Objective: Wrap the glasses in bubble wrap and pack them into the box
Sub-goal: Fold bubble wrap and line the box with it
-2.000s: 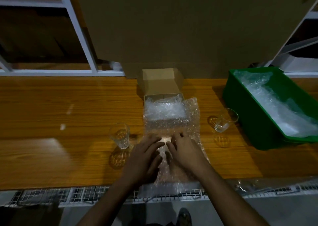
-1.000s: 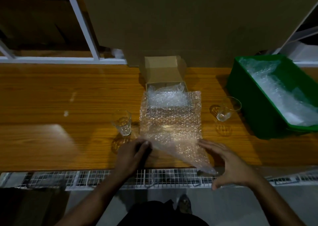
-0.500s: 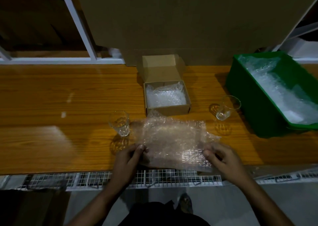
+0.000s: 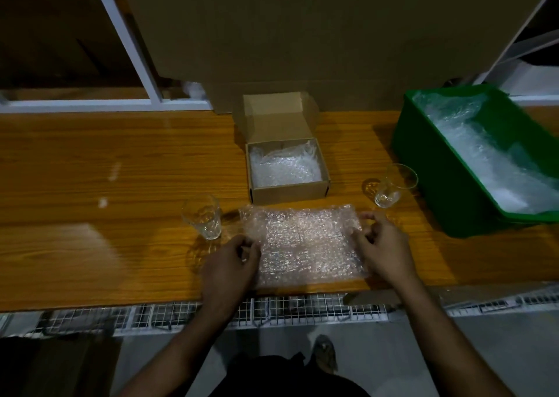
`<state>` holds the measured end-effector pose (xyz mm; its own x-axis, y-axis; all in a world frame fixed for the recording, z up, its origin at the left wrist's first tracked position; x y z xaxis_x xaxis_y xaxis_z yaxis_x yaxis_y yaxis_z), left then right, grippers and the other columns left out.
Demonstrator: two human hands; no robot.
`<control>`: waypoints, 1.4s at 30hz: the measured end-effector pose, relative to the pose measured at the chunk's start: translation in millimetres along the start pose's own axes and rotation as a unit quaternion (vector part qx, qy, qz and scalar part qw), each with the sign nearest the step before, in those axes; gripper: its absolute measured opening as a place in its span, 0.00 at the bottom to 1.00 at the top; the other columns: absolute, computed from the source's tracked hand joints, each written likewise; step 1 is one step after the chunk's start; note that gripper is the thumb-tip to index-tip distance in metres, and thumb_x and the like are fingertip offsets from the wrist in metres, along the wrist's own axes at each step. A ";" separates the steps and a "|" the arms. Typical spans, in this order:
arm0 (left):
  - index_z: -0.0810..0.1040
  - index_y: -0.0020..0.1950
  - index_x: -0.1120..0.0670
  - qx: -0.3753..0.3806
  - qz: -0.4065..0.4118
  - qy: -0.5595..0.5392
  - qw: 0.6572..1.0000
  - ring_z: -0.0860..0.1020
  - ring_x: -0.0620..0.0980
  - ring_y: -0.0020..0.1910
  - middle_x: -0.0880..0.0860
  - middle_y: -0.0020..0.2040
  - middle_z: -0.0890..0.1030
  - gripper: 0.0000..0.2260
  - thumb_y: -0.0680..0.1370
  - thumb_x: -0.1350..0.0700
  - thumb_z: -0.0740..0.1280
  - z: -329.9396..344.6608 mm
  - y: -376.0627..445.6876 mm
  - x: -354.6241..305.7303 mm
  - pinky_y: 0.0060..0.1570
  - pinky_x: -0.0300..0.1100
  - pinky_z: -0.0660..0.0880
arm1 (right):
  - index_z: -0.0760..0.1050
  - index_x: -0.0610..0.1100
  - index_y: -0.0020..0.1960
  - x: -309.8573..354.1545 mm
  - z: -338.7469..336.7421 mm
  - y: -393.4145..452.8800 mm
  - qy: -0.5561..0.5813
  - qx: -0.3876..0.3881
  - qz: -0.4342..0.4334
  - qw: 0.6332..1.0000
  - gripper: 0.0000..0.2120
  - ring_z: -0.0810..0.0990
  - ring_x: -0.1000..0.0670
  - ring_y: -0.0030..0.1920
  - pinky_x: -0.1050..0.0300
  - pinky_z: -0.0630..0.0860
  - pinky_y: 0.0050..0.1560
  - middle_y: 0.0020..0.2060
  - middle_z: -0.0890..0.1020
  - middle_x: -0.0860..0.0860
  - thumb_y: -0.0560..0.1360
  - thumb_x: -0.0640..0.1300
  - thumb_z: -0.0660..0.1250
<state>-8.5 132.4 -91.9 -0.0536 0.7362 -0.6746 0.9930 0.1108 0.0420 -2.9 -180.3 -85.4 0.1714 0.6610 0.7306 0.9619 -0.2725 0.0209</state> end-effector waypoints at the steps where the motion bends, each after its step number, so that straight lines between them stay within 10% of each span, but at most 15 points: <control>1: 0.79 0.52 0.46 -0.003 0.001 0.015 1.000 0.76 0.38 0.32 0.41 0.36 0.78 0.09 0.80 0.42 0.64 -1.2 -0.4 -2.5 0.33 0.42 0.78 | 0.74 0.48 0.62 1.6 -1.0 -2.1 -0.012 -0.002 0.001 1.000 0.16 0.80 0.53 0.34 0.53 0.77 0.34 0.33 0.80 0.53 0.76 0.48 0.72; 5: 0.72 0.65 0.49 -0.049 0.045 0.021 0.998 0.75 0.38 0.34 0.47 0.43 0.80 0.19 0.77 0.46 0.71 -11.0 -6.9 -11.8 0.30 0.36 0.70 | 0.70 0.48 0.66 12.3 -11.6 -21.7 -0.083 -0.066 -0.044 0.993 0.22 0.79 0.49 0.44 0.53 0.76 0.40 0.47 0.79 0.51 0.76 0.48 0.73; 8: 0.74 0.65 0.57 -0.100 0.228 0.053 0.967 0.74 0.48 0.52 0.57 0.56 0.77 0.23 0.75 0.50 0.74 -18.5 -20.9 -23.9 0.49 0.39 0.72 | 0.75 0.46 0.63 33.3 -14.0 -42.9 -0.117 -0.081 -0.219 0.965 0.19 0.74 0.50 0.53 0.51 0.76 0.48 0.55 0.76 0.49 0.75 0.44 0.73; 13: 0.73 0.72 0.51 0.061 0.379 0.161 0.909 0.71 0.52 0.70 0.51 0.72 0.74 0.30 0.77 0.33 0.66 6.1 -34.7 -0.6 0.65 0.48 0.69 | 0.73 0.55 0.69 11.3 19.1 -64.8 -0.206 0.134 -0.297 0.923 0.30 0.70 0.54 0.66 0.52 0.70 0.61 0.65 0.73 0.57 0.73 0.71 0.65; 16: 0.69 0.75 0.49 0.121 0.396 0.205 0.887 0.70 0.49 0.72 0.48 0.75 0.71 0.31 0.78 0.33 0.61 16.3 -35.3 10.5 0.65 0.48 0.71 | 0.68 0.56 0.73 -5.0 24.9 -64.9 -0.230 0.153 -0.294 0.915 0.37 0.68 0.51 0.70 0.47 0.71 0.65 0.71 0.69 0.56 0.68 0.68 0.72; 22: 0.73 0.71 0.49 0.139 0.392 0.154 0.896 0.74 0.48 0.67 0.47 0.70 0.76 0.25 0.78 0.38 0.64 9.8 -26.0 12.5 0.61 0.48 0.75 | 0.76 0.53 0.65 -14.8 13.3 -57.4 -0.149 0.129 -0.304 0.932 0.34 0.71 0.50 0.65 0.46 0.78 0.56 0.70 0.72 0.56 0.61 0.48 0.84; 27: 0.82 0.60 0.47 0.131 0.384 0.106 0.908 0.73 0.47 0.68 0.44 0.64 0.80 0.20 0.82 0.38 0.57 -0.2 -21.2 7.0 0.60 0.47 0.68 | 0.82 0.56 0.55 -19.7 1.3 -52.7 -0.087 0.140 -0.288 0.943 0.13 0.71 0.54 0.68 0.41 0.74 0.59 0.62 0.78 0.65 0.72 0.56 0.71; 32: 0.82 0.57 0.44 0.142 0.243 -0.017 0.960 0.77 0.44 0.58 0.44 0.56 0.82 0.20 0.83 0.37 0.53 -1.3 -8.9 16.2 0.57 0.54 0.74 | 0.81 0.55 0.54 -17.7 -7.9 -40.5 -0.021 0.115 -0.184 0.976 0.18 0.78 0.55 0.55 0.53 0.77 0.51 0.52 0.80 0.59 0.77 0.65 0.61; 35: 0.79 0.59 0.42 0.147 0.188 -0.074 0.968 0.78 0.43 0.54 0.42 0.54 0.81 0.19 0.81 0.34 0.55 -0.5 -4.6 17.6 0.53 0.53 0.76 | 0.79 0.56 0.48 -12.1 -6.4 -36.2 0.025 0.096 -0.149 0.984 0.11 0.81 0.59 0.44 0.65 0.74 0.40 0.42 0.82 0.56 0.79 0.60 0.62; 39: 0.76 0.56 0.46 0.120 0.150 -0.063 0.979 0.80 0.38 0.46 0.42 0.47 0.83 0.13 0.80 0.39 0.62 3.3 -0.1 9.5 0.44 0.43 0.79 | 0.76 0.51 0.48 -15.3 -3.1 -29.2 0.046 0.068 -0.101 0.992 0.08 0.80 0.51 0.34 0.50 0.74 0.33 0.33 0.80 0.50 0.78 0.55 0.66; 42: 0.74 0.61 0.46 0.075 0.105 -0.072 0.989 0.80 0.37 0.44 0.44 0.47 0.83 0.09 0.81 0.49 0.66 2.4 4.5 2.8 0.40 0.37 0.78 | 0.74 0.50 0.58 -16.9 -6.6 -22.5 0.062 0.040 -0.085 0.994 0.12 0.79 0.54 0.34 0.59 0.74 0.33 0.36 0.78 0.51 0.77 0.49 0.71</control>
<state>-3.9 133.4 -95.3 0.1606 0.6283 -0.7612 0.9857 -0.1425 0.0903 -28.8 -190.0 -93.8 -0.0172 0.6001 0.7998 0.9895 -0.1044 0.0996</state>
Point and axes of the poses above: each hand's wrist, its own y-axis towards the middle knuckle, its own z-axis out of the palm, x = y × z, the point moved 7 cm from there along y, towards the middle knuckle
